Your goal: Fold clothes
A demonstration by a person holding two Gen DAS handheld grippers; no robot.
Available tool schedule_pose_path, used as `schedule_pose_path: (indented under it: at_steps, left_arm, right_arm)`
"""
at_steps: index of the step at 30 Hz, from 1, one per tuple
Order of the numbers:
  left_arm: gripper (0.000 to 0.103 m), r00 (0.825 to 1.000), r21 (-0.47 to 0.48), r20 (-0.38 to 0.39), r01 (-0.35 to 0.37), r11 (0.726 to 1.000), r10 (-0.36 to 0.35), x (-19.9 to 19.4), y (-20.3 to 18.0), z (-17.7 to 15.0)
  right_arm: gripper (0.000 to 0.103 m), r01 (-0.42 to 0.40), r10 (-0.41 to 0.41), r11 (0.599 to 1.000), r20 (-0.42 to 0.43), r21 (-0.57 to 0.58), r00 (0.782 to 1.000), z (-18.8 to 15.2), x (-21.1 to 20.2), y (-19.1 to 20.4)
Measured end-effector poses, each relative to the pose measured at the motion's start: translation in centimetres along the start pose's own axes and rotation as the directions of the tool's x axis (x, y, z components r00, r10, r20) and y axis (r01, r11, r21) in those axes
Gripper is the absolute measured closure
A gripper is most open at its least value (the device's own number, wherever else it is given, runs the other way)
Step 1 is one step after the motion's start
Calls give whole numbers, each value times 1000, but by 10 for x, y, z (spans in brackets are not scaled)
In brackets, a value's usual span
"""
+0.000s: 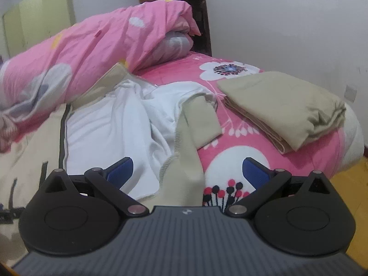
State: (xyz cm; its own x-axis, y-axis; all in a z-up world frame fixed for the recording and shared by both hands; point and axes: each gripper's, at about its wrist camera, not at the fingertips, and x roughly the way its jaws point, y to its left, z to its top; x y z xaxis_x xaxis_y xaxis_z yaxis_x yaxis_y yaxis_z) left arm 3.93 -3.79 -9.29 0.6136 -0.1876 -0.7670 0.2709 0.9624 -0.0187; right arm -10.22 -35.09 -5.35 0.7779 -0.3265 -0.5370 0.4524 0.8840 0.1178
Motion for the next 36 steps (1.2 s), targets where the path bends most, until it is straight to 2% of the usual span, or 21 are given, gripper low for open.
schedule_pose_path:
  at_steps: [4, 10, 26, 31, 36]
  left_arm:
    - [0, 1000, 2, -2, 7, 1000, -7, 0, 0, 0]
    - [0, 1000, 12, -1, 22, 1000, -22, -1, 2, -1]
    - [0, 999, 23, 20, 27, 999, -27, -2, 1, -3]
    - [0, 999, 34, 40, 18, 999, -19, -6, -1, -3]
    - [0, 994, 23, 96, 43, 999, -45, -20, 3, -1]
  right_arm:
    - [1, 4, -4, 1000, 55, 12, 998, -3, -4, 4]
    - [1, -50, 44, 994, 62, 96, 997, 0, -3, -4]
    - [1, -45, 50, 987, -30, 152, 998, 6, 5, 1]
    - [1, -52, 59, 988, -40, 145, 997, 7, 5, 5]
    - [1, -52, 59, 991, -49, 125, 997, 9, 4, 9]
